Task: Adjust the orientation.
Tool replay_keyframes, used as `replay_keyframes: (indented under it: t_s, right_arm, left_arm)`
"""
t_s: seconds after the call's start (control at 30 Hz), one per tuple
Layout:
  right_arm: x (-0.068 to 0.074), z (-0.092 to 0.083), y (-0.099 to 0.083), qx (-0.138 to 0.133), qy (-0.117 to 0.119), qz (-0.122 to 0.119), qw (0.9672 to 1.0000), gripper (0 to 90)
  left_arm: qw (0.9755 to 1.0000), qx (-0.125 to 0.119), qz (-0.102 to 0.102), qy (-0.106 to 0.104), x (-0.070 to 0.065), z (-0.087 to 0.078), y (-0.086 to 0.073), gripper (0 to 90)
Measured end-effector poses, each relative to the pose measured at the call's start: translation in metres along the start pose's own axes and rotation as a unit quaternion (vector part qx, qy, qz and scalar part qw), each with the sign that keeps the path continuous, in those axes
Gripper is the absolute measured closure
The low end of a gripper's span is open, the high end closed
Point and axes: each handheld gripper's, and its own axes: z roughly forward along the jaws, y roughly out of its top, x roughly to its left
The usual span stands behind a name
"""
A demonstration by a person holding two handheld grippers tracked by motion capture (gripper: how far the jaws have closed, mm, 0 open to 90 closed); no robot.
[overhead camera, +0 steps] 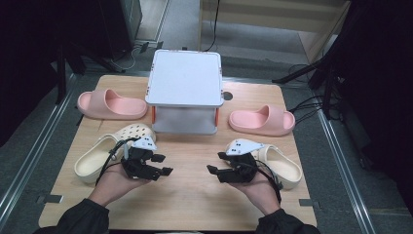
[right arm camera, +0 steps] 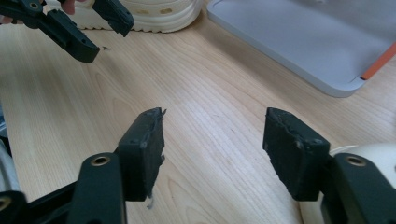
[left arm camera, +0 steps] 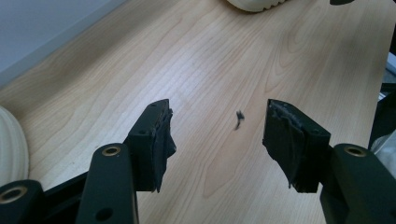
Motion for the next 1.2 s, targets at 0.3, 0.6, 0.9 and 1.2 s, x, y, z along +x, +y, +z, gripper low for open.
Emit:
replay_keyframes:
  t_s: [0.3, 0.6, 0.9, 1.2]
  right_arm:
    - [0.000, -0.004, -0.004, 0.021, 0.016, 0.006, 0.9996, 46.1]
    - [0.001, -0.008, -0.007, 0.025, 0.018, 0.002, 0.9995, 50.2]
    - [-0.002, -0.002, -0.004, 0.039, 0.026, 0.003, 0.9989, 49.9]
    - [-0.002, 0.005, 0.000, 0.045, 0.035, -0.009, 0.9983, 47.8]
  left_arm:
    - [0.9999, 0.009, 0.011, -0.008, -0.002, -0.003, 0.003, 44.6]
    - [0.9998, 0.016, -0.011, -0.005, 0.003, -0.009, 0.001, 48.8]
    - [0.9998, 0.020, 0.008, -0.002, 0.003, -0.016, -0.003, 50.2]
    - [0.9997, 0.021, -0.005, 0.013, 0.007, -0.032, -0.009, 49.3]
